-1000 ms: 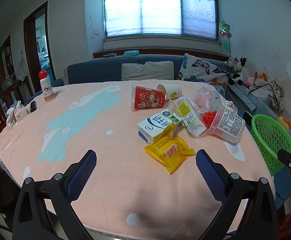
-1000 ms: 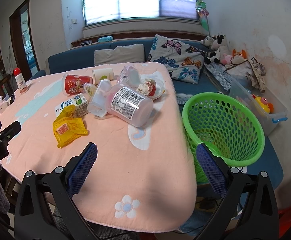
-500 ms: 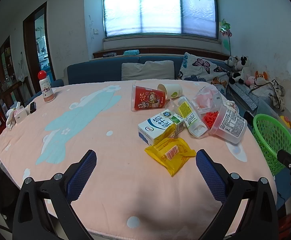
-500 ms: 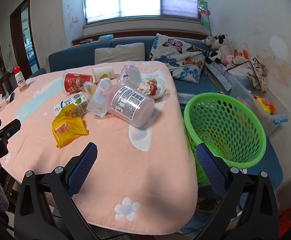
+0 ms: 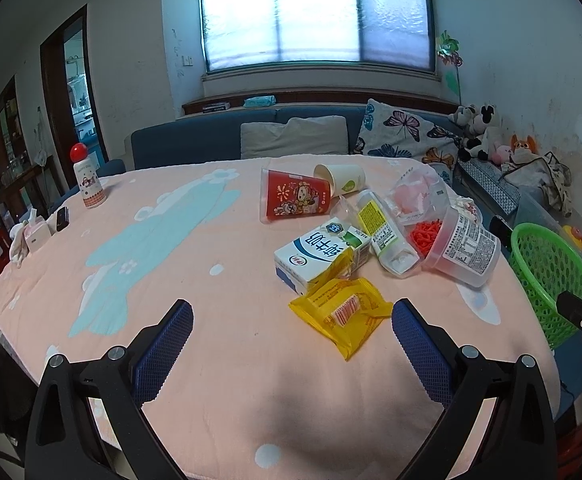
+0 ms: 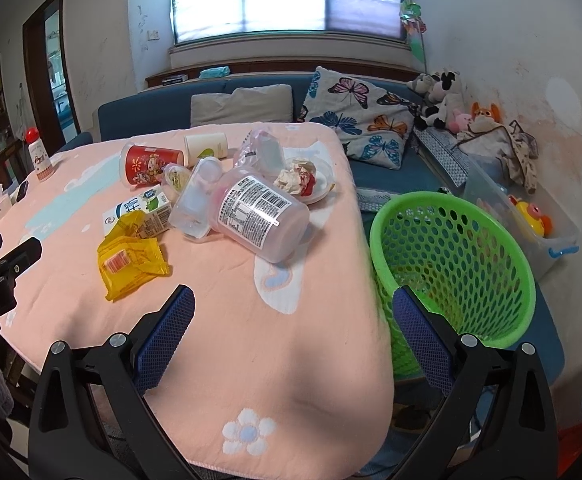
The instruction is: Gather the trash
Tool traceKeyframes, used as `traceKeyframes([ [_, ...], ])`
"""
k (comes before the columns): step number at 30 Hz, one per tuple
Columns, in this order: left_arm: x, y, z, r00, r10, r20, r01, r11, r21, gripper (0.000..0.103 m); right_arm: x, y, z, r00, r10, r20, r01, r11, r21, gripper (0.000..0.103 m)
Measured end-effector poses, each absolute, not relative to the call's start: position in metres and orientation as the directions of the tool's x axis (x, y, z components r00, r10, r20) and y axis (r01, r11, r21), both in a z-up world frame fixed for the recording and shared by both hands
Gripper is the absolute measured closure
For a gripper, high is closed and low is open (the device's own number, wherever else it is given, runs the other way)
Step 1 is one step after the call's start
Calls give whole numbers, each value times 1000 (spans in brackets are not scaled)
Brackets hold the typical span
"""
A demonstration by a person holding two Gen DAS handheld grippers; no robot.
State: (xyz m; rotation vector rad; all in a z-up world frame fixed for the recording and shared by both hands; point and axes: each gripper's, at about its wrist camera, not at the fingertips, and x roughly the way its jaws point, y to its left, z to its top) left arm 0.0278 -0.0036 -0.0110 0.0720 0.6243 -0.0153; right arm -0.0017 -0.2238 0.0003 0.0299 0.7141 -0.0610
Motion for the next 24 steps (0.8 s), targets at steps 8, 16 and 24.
traceKeyframes([
  [8,41,0,-12,802,-2,-597,60,995,78,6,23,-226,-2,748,-6,-664,-11,1000,-22,6],
  [16,56,4,-21,780,-32,-624,98,993,71,6,58,-228,-9,721,60,-691,-111,993,-30,6],
  [24,71,3,-38,743,-86,-664,166,984,58,6,103,-219,-20,686,111,-719,-267,958,-108,6],
])
